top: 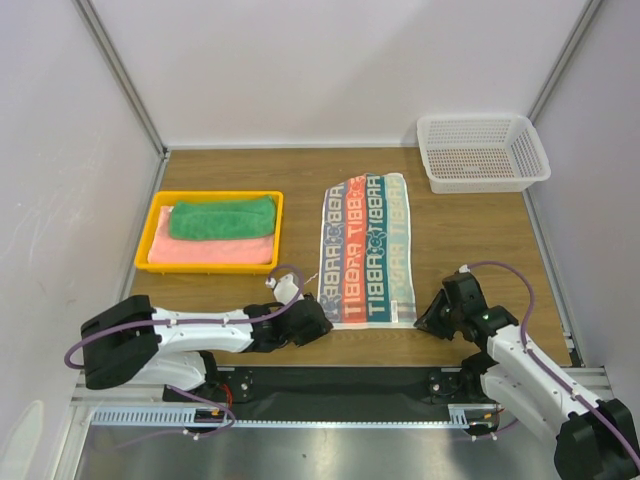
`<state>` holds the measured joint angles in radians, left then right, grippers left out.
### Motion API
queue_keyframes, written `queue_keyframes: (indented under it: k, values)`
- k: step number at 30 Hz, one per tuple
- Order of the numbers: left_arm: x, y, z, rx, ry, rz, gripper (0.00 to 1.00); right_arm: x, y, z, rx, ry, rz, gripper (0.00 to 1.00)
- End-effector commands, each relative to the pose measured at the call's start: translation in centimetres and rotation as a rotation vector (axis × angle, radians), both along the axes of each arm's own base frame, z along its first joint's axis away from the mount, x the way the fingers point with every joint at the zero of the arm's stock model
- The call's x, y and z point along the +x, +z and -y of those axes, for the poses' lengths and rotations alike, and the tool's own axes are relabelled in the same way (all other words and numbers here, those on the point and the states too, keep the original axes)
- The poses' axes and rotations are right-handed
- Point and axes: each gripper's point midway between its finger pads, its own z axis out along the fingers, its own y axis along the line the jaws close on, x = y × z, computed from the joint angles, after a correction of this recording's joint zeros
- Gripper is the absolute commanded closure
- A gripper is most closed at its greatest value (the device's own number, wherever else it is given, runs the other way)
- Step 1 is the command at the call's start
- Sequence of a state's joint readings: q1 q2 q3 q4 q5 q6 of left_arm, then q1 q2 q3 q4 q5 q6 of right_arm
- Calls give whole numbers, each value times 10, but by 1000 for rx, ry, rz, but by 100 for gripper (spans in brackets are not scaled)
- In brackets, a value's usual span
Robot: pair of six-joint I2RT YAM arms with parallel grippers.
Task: Fold and stack the towels
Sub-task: Flatten out the crumpled towel
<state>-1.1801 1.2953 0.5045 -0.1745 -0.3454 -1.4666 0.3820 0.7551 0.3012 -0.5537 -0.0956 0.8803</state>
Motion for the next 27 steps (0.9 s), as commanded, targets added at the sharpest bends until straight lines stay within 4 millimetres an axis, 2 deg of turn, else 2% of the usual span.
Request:
queue_keyframes:
  k: [1, 5, 8, 10, 13, 16, 17, 20, 21, 22, 24, 25, 27]
  values:
    - [3, -12, -14, 56, 37, 16, 51, 4, 4, 0, 3, -4, 23, 80]
    - [8, -13, -21, 82, 59, 41, 56, 6, 6, -1, 5, -4, 34, 85]
    - [12, -11, -22, 92, 67, 61, 64, 6, 7, -1, 4, -2, 36, 89]
    - [14, -10, -23, 102, 78, 67, 65, 7, 7, -1, 5, -6, 39, 90]
    - [14, -13, -27, 111, 87, 68, 69, 8, 8, -2, 9, -3, 46, 97]
    - [14, -15, -30, 115, 91, 69, 81, 10, 11, -3, 18, -2, 55, 100]
    - [14, -16, -31, 118, 91, 70, 90, 10, 11, -4, 18, 1, 59, 100]
    - [15, -14, -30, 120, 84, 82, 100, 11, 13, -5, 25, 9, 63, 100]
    - [16, -14, -30, 121, 83, 85, 100, 11, 14, -6, 27, 16, 63, 100]
    - [16, -15, -31, 124, 80, 90, 100, 11, 14, -6, 26, 21, 67, 97]
    - [17, -13, -28, 114, 74, 98, 100, 9, 15, -7, 27, 32, 66, 81]
    - [17, -12, -28, 113, 64, 106, 100, 9, 16, -7, 25, 39, 69, 68]
    - [20, -6, -24, 97, 50, 128, 100, 8, 17, -8, 31, 48, 74, 58]
